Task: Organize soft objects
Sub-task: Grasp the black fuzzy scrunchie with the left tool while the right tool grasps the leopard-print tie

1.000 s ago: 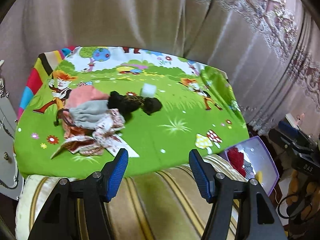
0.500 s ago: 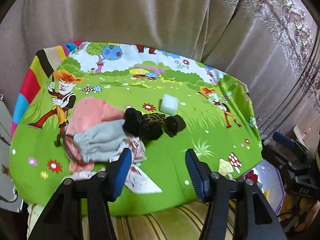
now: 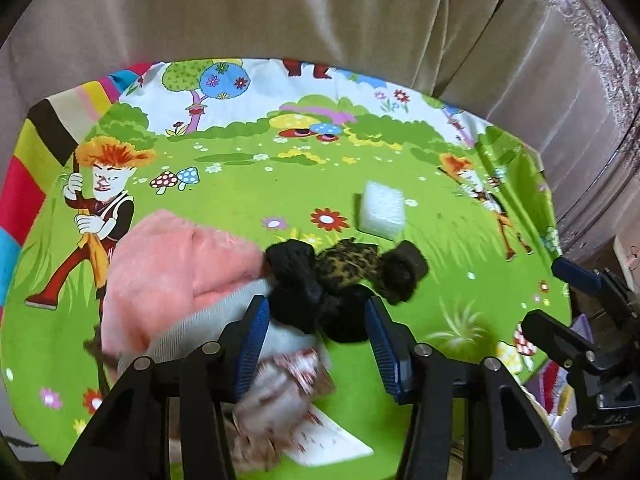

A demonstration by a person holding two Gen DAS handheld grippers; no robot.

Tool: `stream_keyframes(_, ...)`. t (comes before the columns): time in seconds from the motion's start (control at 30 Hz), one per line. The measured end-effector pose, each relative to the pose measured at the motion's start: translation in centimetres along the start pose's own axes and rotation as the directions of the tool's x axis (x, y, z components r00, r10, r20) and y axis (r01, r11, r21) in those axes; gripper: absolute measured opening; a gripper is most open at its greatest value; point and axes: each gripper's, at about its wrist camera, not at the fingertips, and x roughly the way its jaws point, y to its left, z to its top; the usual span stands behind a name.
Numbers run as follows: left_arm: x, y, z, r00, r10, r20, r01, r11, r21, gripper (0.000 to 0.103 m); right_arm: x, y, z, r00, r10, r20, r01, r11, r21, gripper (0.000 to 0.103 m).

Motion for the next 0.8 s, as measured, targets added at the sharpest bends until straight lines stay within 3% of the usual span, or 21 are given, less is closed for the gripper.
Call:
stream_keyframes(0.13,1.9,0.7,0.5,1.0,0.009,-0.023,-0.009,1.0,-0.008,0.051,1.9,0.0,0.8,1.0,0.029,-0.012,-0.029,1.0,-0.01,0.097)
stream_keyframes(0.47,3.7,1.4,0.4,0.999,-0.009,-0.045,0.01,1.0,0.009,0.019,5.6,2.1,2.2,0.995,0.099,-0.031,-0.103,0.981,-0.165,0.097)
stream_keyframes(0.8,1.9,2.4,-1.2,0.999,-0.04,-0.034,0.038,0.999,-0.039,0.014,9.4,5.8,3.3,0.979,0.181,-0.096,-0.201,0.936,-0.288,0.095)
